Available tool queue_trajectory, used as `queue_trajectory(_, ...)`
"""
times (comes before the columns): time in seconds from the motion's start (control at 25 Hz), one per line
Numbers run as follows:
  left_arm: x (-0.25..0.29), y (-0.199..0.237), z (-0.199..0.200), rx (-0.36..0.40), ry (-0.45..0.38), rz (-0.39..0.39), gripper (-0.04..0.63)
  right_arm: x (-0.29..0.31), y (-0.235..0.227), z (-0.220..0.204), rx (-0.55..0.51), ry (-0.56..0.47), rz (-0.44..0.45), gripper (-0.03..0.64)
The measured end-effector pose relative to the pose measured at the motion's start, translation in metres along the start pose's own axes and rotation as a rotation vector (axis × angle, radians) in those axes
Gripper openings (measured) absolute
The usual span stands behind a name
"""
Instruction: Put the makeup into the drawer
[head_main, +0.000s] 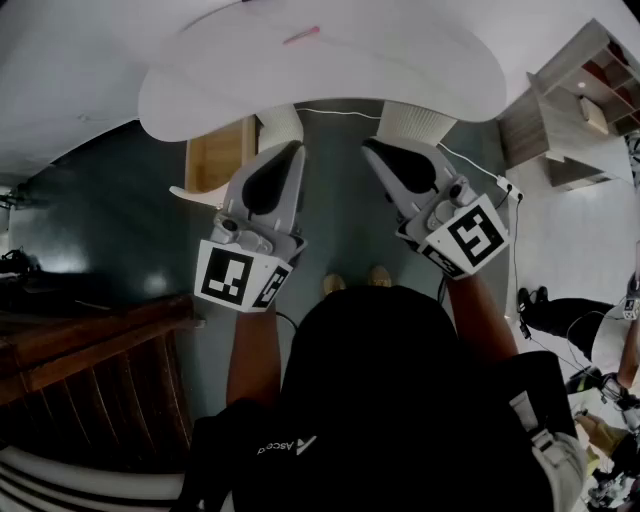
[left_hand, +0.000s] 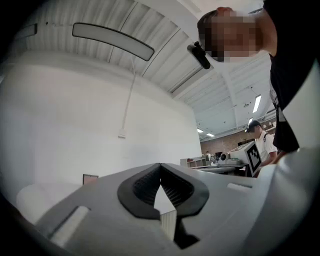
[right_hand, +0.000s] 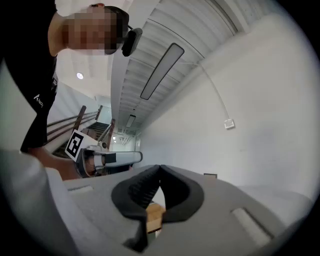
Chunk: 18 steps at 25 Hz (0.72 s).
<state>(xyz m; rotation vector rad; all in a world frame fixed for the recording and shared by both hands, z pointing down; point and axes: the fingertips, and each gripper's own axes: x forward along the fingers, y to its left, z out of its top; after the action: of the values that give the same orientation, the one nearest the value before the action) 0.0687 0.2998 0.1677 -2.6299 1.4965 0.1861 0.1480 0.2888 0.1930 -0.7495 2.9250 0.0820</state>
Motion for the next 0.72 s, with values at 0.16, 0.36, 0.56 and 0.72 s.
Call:
queue_trajectory(0.16,-0.004,0.005,0.001,-0.003,-0.005,-0.002,0.011,0.004,0.004,0.001,-0.006,0.003,-0.007,0.003)
queue_trajectory(0.36,-0.007,0.010,0.001,-0.008,-0.010,-0.008,0.011,0.009,0.006,0.002,-0.012,-0.001,-0.021,0.003)
queue_trajectory(0.56,-0.016,0.026,0.001,-0.005,-0.016,-0.012,0.011,0.023,0.016,0.000,-0.007,0.004,-0.022,0.003)
queue_trajectory(0.72,-0.025,0.044,0.001,0.001,-0.026,-0.027,0.011,0.037,0.026,-0.005,-0.009,0.012,-0.034,0.003)
